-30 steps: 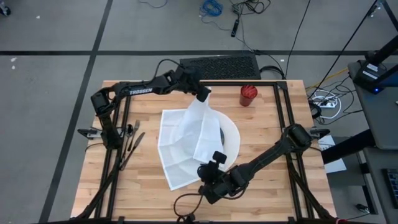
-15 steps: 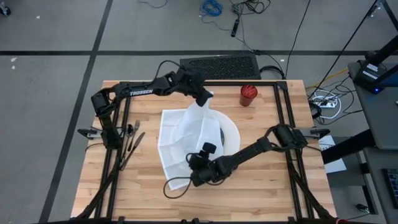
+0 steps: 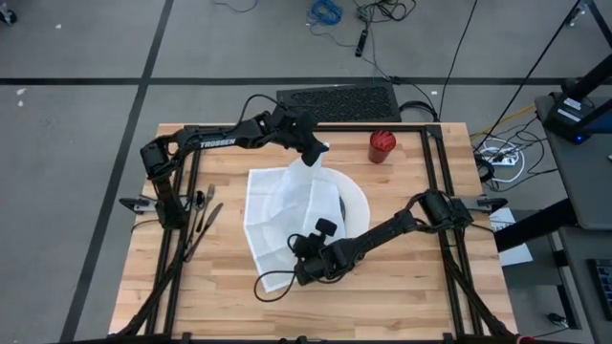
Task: Set table place
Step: Fold the white table napkin
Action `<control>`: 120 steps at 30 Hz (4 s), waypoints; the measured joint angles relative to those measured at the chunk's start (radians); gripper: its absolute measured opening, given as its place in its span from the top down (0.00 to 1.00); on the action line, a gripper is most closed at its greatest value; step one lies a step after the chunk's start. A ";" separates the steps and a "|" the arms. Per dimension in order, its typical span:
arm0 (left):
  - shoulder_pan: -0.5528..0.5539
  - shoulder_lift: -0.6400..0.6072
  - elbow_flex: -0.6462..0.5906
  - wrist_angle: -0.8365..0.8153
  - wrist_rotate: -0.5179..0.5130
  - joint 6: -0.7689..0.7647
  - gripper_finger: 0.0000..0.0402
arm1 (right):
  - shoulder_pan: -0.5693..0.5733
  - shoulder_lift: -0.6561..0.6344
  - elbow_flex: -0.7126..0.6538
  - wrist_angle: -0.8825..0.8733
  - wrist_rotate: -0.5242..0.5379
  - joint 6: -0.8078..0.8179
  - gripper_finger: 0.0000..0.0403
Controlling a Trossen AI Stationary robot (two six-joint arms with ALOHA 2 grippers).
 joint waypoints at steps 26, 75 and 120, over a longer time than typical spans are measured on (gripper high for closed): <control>-0.004 0.000 0.000 -0.005 -0.001 -0.018 1.00 | 0.003 -0.019 0.000 0.030 -0.043 0.051 0.90; -0.150 0.078 0.000 0.232 -0.372 -0.227 1.00 | 0.463 -0.441 0.001 -0.662 0.070 0.850 1.00; -0.082 0.220 0.017 0.358 -0.451 -0.312 1.00 | 0.348 -0.468 -0.001 -0.724 0.003 0.706 1.00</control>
